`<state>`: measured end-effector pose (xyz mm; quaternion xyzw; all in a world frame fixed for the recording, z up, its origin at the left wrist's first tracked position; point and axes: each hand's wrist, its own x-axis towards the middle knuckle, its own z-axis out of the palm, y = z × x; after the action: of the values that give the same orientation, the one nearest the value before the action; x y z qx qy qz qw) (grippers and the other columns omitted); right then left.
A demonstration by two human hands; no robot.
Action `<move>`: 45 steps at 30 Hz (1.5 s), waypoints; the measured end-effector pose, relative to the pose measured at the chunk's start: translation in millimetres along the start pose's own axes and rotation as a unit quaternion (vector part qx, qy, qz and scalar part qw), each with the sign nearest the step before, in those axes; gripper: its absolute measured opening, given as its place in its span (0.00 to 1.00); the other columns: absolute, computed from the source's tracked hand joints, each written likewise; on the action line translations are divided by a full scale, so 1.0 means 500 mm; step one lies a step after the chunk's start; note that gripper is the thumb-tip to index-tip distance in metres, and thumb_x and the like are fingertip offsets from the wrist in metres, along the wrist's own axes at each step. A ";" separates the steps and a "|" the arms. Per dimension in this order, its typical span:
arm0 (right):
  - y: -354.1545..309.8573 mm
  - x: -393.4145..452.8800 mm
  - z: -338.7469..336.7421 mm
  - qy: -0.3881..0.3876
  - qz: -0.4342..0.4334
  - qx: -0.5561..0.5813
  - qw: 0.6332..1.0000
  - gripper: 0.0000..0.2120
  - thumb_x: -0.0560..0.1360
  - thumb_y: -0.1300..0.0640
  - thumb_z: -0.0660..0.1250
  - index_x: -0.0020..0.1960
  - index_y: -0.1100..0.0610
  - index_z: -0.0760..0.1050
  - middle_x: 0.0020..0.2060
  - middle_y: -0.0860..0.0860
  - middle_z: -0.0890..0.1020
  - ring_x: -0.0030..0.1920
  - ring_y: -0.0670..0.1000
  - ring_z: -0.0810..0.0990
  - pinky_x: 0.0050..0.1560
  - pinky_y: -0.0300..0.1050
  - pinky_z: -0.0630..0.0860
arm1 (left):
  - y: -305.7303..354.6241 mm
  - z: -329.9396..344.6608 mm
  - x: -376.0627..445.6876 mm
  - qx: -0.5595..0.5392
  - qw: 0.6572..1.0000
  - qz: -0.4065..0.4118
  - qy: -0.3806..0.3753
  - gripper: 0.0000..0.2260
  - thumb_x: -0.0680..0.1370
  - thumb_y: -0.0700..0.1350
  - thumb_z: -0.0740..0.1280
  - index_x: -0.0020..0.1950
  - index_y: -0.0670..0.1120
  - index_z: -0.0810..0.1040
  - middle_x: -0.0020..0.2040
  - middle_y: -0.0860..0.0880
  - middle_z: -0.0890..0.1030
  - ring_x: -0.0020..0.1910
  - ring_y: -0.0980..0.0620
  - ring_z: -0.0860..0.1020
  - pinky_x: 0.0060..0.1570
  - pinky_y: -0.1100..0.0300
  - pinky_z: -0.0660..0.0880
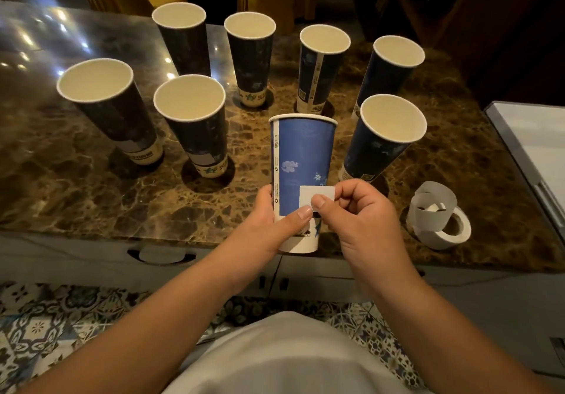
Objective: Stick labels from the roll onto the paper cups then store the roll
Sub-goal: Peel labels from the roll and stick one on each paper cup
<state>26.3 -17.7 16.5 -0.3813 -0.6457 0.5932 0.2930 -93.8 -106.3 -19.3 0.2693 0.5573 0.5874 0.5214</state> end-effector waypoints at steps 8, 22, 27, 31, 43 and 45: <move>0.004 0.002 -0.005 -0.011 -0.020 -0.038 0.999 0.07 0.71 0.58 0.73 0.41 0.53 0.75 0.28 0.49 0.77 0.32 0.48 0.78 0.37 0.43 0.80 | 0.004 0.006 -0.006 0.021 0.999 0.027 0.022 0.24 0.74 0.52 0.67 0.69 0.54 0.67 0.61 0.52 0.81 0.60 0.50 0.80 0.62 0.47 0.75; -0.008 0.035 -0.035 -0.135 0.025 -0.023 0.990 0.18 0.71 0.60 0.73 0.55 0.43 0.73 0.51 0.40 0.82 0.52 0.38 0.81 0.47 0.35 0.79 | 0.038 -0.044 -0.012 0.122 0.990 0.060 -0.032 0.19 0.76 0.53 0.69 0.67 0.54 0.72 0.62 0.57 0.80 0.62 0.56 0.78 0.58 0.59 0.77; 0.013 0.056 -0.022 -0.093 -0.029 -0.054 0.994 0.22 0.71 0.61 0.74 0.60 0.44 0.75 0.54 0.40 0.82 0.56 0.40 0.80 0.53 0.37 0.79 | 0.040 -0.057 0.021 0.197 0.972 0.110 0.068 0.23 0.74 0.44 0.72 0.67 0.54 0.71 0.61 0.56 0.80 0.61 0.59 0.78 0.61 0.57 0.76; 0.028 0.089 0.001 -0.035 -0.056 -0.130 0.989 0.21 0.73 0.60 0.72 0.64 0.49 0.75 0.56 0.42 0.81 0.56 0.40 0.79 0.54 0.35 0.76 | 0.031 -0.071 0.071 0.267 0.945 0.130 0.133 0.25 0.73 0.48 0.73 0.68 0.57 0.72 0.65 0.55 0.77 0.64 0.57 0.74 0.65 0.52 0.73; 0.073 0.169 0.041 -0.012 -0.090 -0.240 0.967 0.21 0.74 0.58 0.70 0.67 0.50 0.73 0.59 0.46 0.80 0.59 0.43 0.77 0.58 0.39 0.76 | 0.006 -0.089 0.136 0.298 0.925 0.148 0.186 0.24 0.79 0.42 0.66 0.74 0.54 0.68 0.65 0.56 0.78 0.66 0.59 0.74 0.65 0.51 0.74; 0.075 0.169 0.041 -0.021 -0.095 -0.253 0.962 0.23 0.74 0.59 0.70 0.68 0.51 0.72 0.60 0.46 0.78 0.60 0.43 0.76 0.57 0.34 0.74 | 0.004 -0.092 0.136 0.307 0.922 0.149 0.183 0.24 0.80 0.43 0.65 0.75 0.54 0.67 0.67 0.56 0.77 0.67 0.59 0.73 0.66 0.51 0.74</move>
<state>-30.7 42.6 -29.3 -0.3673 -0.8142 0.3873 0.2285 -156.8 -60.9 -46.0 0.3841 0.7492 0.4975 0.2090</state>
